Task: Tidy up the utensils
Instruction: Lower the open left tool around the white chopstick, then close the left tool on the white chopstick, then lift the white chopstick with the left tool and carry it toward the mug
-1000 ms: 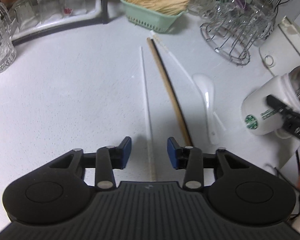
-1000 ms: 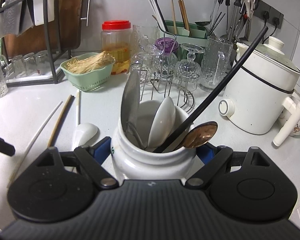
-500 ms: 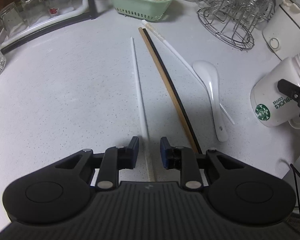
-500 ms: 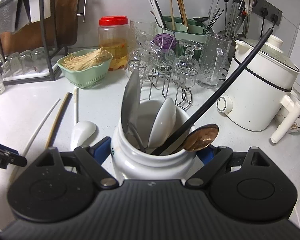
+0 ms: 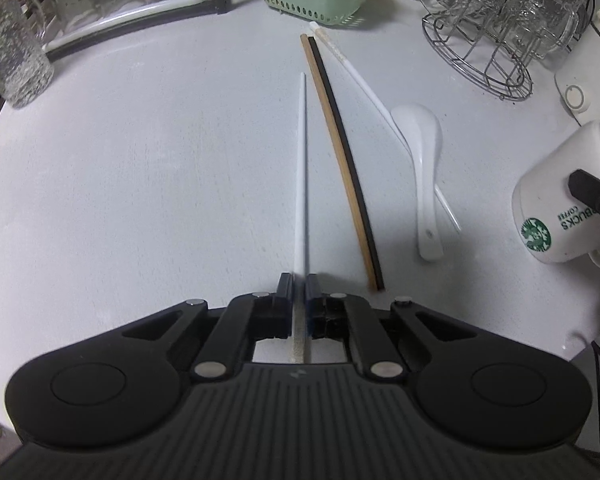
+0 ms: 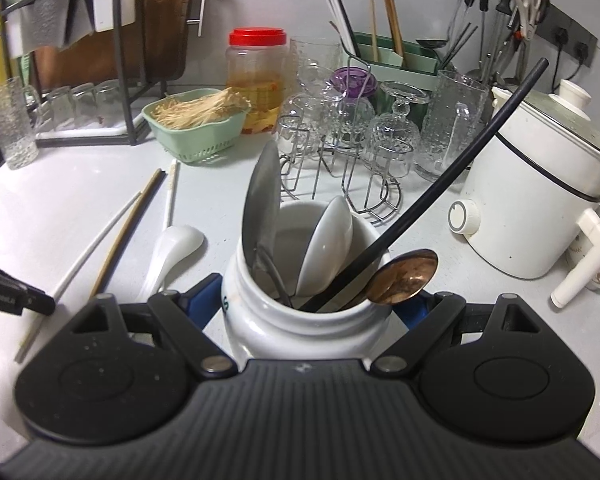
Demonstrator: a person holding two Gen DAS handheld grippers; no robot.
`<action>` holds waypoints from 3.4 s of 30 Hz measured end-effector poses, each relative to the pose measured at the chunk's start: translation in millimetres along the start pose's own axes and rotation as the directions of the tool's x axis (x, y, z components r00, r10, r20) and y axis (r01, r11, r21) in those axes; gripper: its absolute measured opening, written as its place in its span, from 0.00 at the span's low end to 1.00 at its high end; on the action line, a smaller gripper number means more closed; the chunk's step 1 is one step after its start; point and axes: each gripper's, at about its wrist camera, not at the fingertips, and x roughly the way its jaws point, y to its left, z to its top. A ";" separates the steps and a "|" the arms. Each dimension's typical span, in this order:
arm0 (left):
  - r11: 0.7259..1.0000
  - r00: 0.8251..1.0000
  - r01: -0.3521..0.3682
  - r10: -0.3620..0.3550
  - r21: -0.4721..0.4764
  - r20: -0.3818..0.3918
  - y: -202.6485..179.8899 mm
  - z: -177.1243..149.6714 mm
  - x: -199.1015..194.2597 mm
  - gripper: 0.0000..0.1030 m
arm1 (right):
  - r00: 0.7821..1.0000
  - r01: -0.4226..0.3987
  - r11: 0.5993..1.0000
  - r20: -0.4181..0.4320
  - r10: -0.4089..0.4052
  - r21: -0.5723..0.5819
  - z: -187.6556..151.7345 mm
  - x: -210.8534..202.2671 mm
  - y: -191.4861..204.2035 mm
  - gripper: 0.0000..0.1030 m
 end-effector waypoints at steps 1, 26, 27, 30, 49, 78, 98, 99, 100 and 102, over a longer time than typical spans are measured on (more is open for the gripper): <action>1.000 1.000 0.003 -0.003 -0.007 0.000 -2.2 -5.6 -3.3 0.06 | 1.000 -0.006 1.000 0.002 0.006 -0.005 -0.6 -0.5 -0.7 0.88; 0.976 0.988 0.139 -0.148 -0.170 -0.044 -29.2 -83.7 -39.5 0.07 | 0.995 -0.067 0.996 0.064 0.070 -0.057 -9.0 -5.2 -6.9 0.88; 0.975 0.988 0.137 -0.147 -0.174 -0.045 -28.7 -83.0 -39.5 0.07 | 0.995 -0.068 0.996 0.064 0.072 -0.058 -8.8 -5.1 -7.0 0.88; 0.975 0.988 0.134 -0.145 -0.177 -0.055 -29.2 -82.7 -39.1 0.07 | 0.995 -0.070 0.996 0.066 0.074 -0.060 -8.9 -5.1 -7.1 0.88; 0.930 0.968 0.197 -0.234 -0.310 -0.086 -12.3 -107.5 -39.7 0.30 | 0.994 -0.083 0.994 0.072 0.088 -0.066 -9.4 -5.8 -9.1 0.88; 0.994 0.992 0.113 -0.113 -0.014 -0.047 -33.1 -65.7 -102.2 0.08 | 0.992 -0.081 0.995 0.096 0.086 -0.057 -12.5 -7.3 -8.4 0.88; 0.588 0.971 -0.157 0.240 0.794 0.014 -82.8 -6.9 -158.6 0.08 | 0.990 -0.097 0.992 0.095 0.104 -0.079 -13.9 -8.3 -9.2 0.88; 0.562 0.969 -0.158 0.246 0.812 0.019 -85.6 -5.1 -161.4 0.08 | 0.990 -0.098 0.992 0.096 0.105 -0.080 -13.9 -8.0 -9.4 0.88; 0.533 0.968 -0.158 0.250 0.831 0.024 -89.5 -3.5 -164.1 0.08 | 0.990 -0.099 0.992 0.096 0.106 -0.081 -14.0 -7.9 -9.6 0.88; 0.473 0.966 -0.164 0.257 0.865 0.042 -97.2 -1.7 -169.6 0.07 | 0.990 -0.098 0.992 0.097 0.106 -0.081 -14.0 -7.6 -9.8 0.88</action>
